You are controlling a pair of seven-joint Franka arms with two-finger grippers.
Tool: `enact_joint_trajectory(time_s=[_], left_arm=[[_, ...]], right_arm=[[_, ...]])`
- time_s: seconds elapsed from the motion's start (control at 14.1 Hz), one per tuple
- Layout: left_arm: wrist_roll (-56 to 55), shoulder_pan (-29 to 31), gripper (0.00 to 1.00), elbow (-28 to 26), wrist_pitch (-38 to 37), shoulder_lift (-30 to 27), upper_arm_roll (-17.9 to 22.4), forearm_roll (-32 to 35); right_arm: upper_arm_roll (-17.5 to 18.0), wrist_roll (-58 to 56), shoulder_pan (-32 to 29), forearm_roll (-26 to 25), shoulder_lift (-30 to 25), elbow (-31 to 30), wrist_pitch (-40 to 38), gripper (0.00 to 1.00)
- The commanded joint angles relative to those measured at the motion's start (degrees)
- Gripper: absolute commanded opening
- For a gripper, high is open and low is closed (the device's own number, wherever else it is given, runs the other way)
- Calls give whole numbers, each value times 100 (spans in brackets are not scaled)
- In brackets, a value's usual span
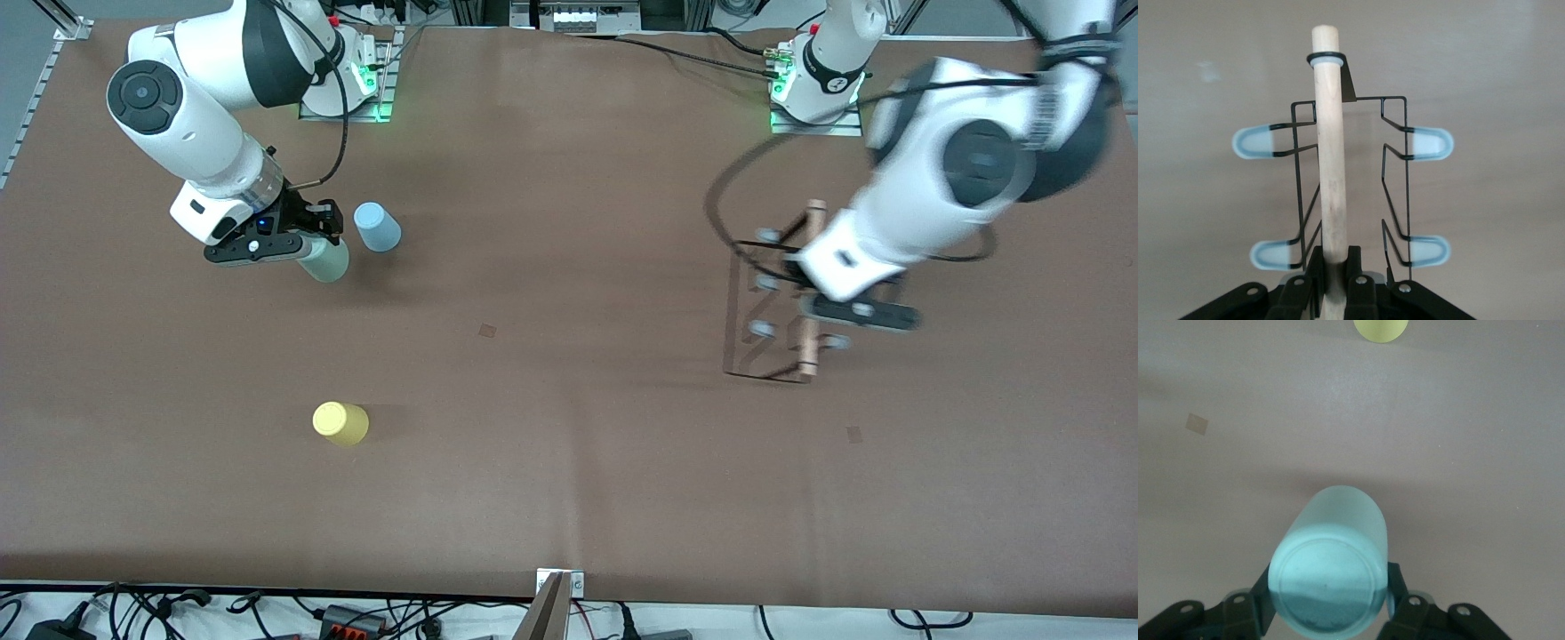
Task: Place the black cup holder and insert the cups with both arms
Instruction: 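Carry the rack to mid-table with the left gripper while the right gripper lifts the cup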
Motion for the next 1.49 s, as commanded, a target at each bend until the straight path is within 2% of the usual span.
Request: enact_joint_trajectory(time_s=[0.0,0.64,0.85,1.42], left_arm=[[-1043,-689,1,559,-80,532,36,31],[-2373,-1649,1,630,1862,1438,45,75],[-2505,-1842,1,604,2056,1640,28,645],[-2620,-1886,1,595,2241,1746,28,664]], right_arm=[[-13,18,47,-57,-63,-24,-166,17],[-13,72,47,-57,-54,-24,-184,17],[-13,72,47,-57,-54,-24,-158,17],[-13,89,91,-57,-36,-24,-123,17]])
